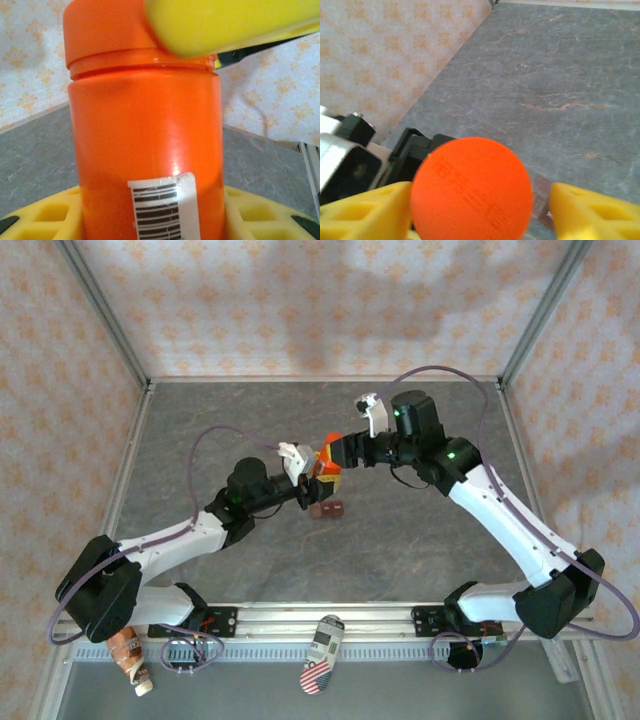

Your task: Sort the pills into containers

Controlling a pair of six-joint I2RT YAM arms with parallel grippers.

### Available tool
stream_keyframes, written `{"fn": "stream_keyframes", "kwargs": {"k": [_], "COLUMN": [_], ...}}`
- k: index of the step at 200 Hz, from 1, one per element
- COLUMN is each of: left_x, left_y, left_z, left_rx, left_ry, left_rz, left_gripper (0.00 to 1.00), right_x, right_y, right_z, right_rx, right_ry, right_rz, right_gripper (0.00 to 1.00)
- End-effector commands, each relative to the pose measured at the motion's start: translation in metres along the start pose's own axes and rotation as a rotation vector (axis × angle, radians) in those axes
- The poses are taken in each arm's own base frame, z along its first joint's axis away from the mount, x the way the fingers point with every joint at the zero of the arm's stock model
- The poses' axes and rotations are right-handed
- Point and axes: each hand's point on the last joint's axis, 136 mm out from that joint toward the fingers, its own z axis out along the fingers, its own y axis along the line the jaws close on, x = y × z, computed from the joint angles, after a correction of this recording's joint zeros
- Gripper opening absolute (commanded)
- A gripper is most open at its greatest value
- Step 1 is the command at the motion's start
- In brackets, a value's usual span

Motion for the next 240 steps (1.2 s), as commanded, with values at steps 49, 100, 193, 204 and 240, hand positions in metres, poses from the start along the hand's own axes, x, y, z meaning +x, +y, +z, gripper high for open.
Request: {"fn": "stream_keyframes", "kwargs": {"k": [49,100,193,204,240], "left_x": [-0.007,-0.002,0.000,-0.001,-0.002], "left_y": [0.015,0.021,0.026,0.027,0.026], "left_z": [0.003,0.006,0.010,0.011,0.012], "left_rx": [-0.059,-0.080,-0.094,-0.097,-0.094], "left_ry": [0.028,0.059,0.048,0.045,0.037], "left_rz": [0.062,0.094,0.076,0.072,0.063], "left_gripper": [0.00,0.00,0.00,0.00,0.00], "right_x": [-0.035,-0.025,0.001,0.004,0.008], "right_y": [-0.023,-0.025,-0.022,-0.022,-0.023], "right_z": [-0.019,0.012,0.022,0.023,0.019], "right_rx": [0.172,0.239,0.219,0.211,0.213], "right_ry": [-0.108,-0.028,0.028,0.032,0.028], "right_rz": [0.398,0.409,0.412,0.415,0.392], "right_gripper": [0.83,0.84,0.59,0.61,0.52]}}
